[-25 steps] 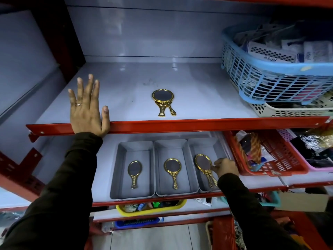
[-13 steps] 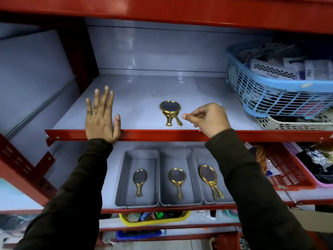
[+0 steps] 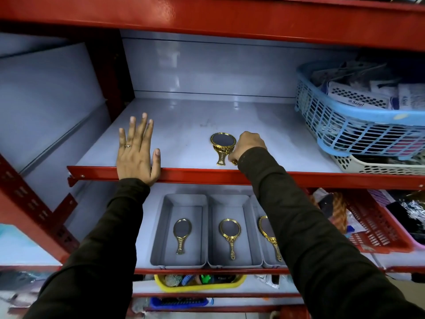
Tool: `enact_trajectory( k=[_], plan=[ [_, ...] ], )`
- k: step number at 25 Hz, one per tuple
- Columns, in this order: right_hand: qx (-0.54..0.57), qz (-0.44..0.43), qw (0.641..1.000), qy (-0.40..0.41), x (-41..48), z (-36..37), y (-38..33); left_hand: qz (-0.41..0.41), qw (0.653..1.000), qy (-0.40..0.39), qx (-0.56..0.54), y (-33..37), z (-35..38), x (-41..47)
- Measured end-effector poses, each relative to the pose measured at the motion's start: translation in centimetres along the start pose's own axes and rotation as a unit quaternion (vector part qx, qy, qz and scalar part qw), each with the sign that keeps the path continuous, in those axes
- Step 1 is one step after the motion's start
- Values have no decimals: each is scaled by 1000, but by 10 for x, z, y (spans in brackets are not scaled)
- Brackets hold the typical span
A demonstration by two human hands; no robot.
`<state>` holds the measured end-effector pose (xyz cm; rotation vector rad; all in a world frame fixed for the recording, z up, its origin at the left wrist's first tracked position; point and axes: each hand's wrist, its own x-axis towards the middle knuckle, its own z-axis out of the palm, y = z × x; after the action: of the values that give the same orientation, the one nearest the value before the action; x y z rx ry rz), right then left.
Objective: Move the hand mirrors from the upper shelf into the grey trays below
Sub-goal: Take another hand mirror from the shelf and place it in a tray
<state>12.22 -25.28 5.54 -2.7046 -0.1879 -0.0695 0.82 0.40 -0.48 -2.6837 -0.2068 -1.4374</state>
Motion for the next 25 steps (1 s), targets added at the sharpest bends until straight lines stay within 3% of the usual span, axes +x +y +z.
enact_trajectory(
  k=[9,13,16,20,25],
  plan=[
    [54,-20,998,14,-22,-27,6,-7,1000,-10,2,0,0,0],
    [129,-46,990,23,-77,-58,22,-7,1000,-10,3,0,0,-1],
    [141,-71,987,-24,-136,-63,48,-7,1000,-10,3,1,1,-1],
    [75,-29,990,-115,-180,-25,90,-8,1000,-5,9,1,0,-1],
    [5,75,981,-177,-157,68,127,-6,1000,-3,8,0,2,-1]
  ],
)
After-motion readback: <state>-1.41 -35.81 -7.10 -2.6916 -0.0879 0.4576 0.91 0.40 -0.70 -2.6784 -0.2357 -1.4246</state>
